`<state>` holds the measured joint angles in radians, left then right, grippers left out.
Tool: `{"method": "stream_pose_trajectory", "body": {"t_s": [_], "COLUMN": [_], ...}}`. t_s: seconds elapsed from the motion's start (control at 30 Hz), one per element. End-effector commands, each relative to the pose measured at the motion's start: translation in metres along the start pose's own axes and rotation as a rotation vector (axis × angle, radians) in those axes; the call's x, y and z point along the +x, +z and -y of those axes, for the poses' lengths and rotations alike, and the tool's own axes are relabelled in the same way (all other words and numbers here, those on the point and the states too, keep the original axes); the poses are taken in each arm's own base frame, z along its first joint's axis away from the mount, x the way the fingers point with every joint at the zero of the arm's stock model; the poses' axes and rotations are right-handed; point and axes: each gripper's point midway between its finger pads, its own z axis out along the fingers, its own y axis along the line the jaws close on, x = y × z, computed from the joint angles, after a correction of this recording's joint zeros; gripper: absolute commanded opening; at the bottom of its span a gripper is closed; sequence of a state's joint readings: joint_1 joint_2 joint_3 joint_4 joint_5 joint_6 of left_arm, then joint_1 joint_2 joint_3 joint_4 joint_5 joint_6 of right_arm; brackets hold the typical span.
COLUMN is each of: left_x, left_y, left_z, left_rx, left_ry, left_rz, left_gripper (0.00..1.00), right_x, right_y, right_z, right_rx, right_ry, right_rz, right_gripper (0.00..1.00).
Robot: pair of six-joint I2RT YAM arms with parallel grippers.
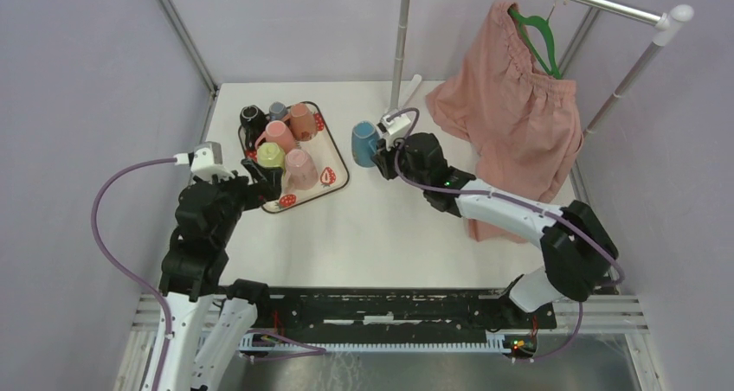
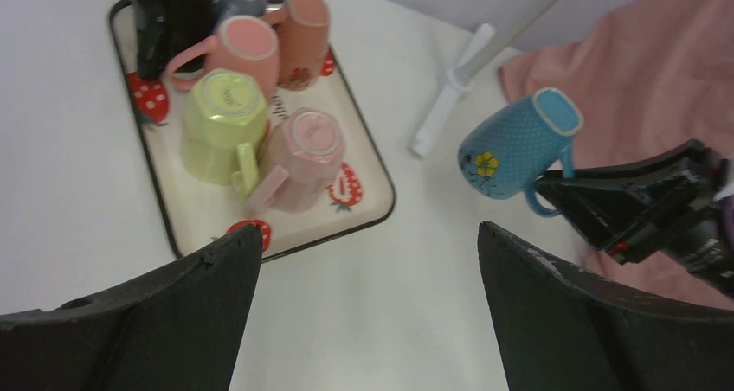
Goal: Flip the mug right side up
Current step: Turn over the cup on the tray.
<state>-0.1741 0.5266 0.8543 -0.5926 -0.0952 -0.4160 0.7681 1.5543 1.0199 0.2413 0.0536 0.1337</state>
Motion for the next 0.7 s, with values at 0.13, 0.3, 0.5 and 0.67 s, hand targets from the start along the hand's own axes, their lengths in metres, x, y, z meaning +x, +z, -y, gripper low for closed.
{"method": "stream_pose_trajectory", "body": {"t_s": [0.13,0.3,0.5,0.67], "left_x": [-0.001,0.010,0.023,0.028], "left_y": [-0.009,-0.006,-0.007,-0.013], "left_z": [0.078,0.090,0.108,0.120], "left_rx": [0.429,0.509,0.645,0.747], "left_ry": [-0.170,-0.206,-0.272,-0.338], "left_rz": [-0.010,-0.045,-0.095,-0.103], "left_gripper": [1.00,0.98,0.99,0.99], "right_x": [-0.042,-0.042,-0.063,-0.084], "right_y": [-0.069,-0.090,-0.103,-0.113], "right_z": [0.025,0.028,0.013,0.000], "right_rx": [0.086,0.067,-0.033,-0.125], "right_ry": [0.059,0.169,0.303,0.430], "right_rz": [0.192,0.262,0.378,0.477], "right_gripper": [0.00,0.00,0.00,0.00]}}
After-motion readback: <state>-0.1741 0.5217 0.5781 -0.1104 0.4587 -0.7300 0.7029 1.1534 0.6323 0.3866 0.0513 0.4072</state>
